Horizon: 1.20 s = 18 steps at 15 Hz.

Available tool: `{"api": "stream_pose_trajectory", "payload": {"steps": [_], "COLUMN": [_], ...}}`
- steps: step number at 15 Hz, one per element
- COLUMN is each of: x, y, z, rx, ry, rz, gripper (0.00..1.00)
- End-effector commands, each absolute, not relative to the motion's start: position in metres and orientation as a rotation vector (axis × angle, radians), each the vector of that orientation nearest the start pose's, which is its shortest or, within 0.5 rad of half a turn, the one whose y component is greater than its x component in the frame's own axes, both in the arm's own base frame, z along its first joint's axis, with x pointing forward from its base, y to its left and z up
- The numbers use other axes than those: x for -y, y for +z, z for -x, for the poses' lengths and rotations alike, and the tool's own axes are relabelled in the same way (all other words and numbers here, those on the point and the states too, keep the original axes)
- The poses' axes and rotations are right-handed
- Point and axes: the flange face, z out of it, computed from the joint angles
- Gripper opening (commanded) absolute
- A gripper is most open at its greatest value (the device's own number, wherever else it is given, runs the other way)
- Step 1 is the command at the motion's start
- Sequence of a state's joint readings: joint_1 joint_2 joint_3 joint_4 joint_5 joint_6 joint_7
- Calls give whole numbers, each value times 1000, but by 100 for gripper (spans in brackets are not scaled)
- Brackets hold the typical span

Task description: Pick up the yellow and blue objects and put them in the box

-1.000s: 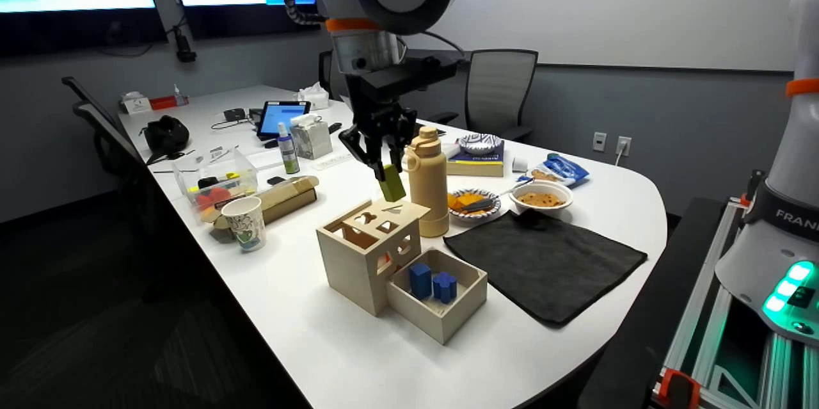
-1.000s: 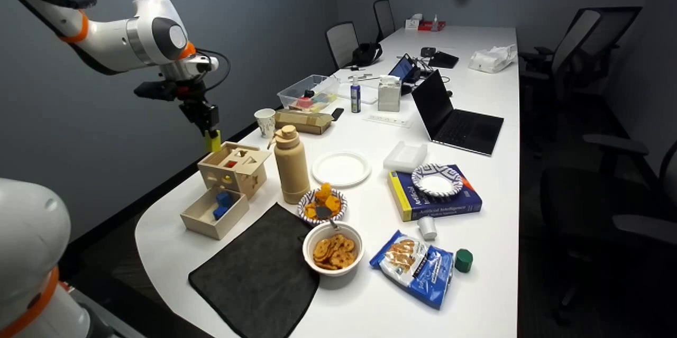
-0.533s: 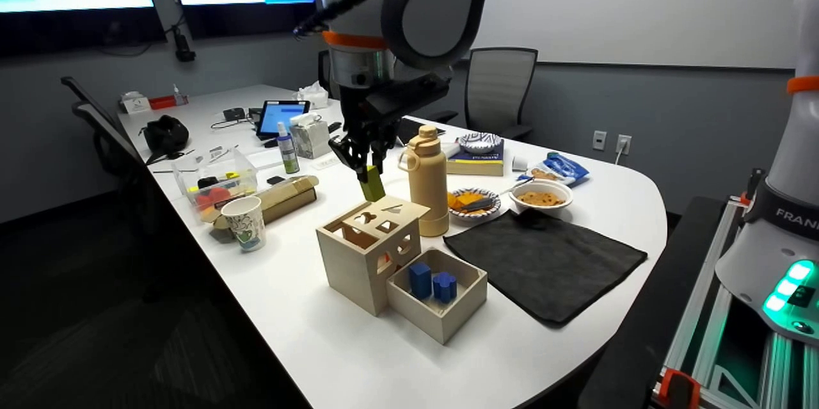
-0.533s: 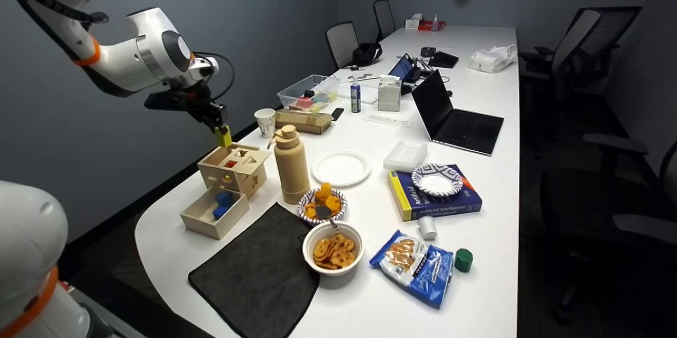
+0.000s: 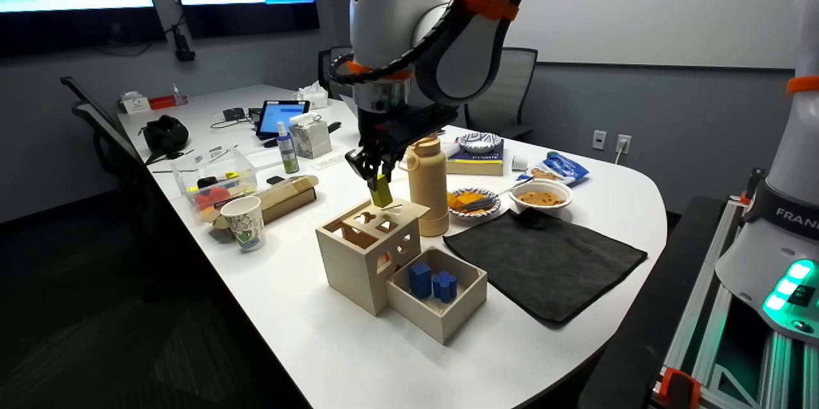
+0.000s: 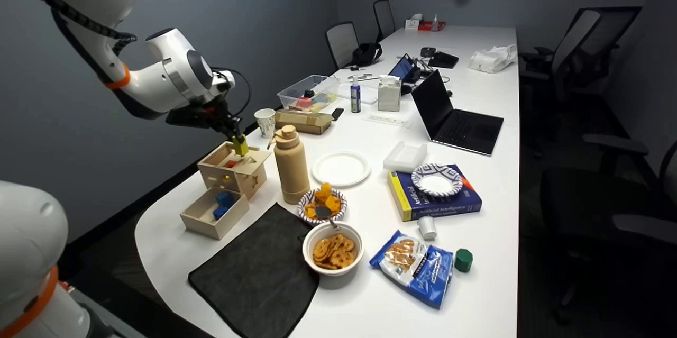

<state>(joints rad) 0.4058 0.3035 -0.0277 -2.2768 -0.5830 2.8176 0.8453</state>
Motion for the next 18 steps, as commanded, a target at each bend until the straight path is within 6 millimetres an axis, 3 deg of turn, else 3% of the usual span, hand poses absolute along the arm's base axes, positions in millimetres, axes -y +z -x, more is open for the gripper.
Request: {"api": "stream_pose_trajectory", "payload": {"steps": [1,9,18], "x": [-228,-245,-231], "y": [230,229,219], "z": [-499,-484,-480], "rx": [68,0,-43], "ry": [-505,-444,-473], "rz": [3148,3080,3057], "gripper": [11,11,11]}}
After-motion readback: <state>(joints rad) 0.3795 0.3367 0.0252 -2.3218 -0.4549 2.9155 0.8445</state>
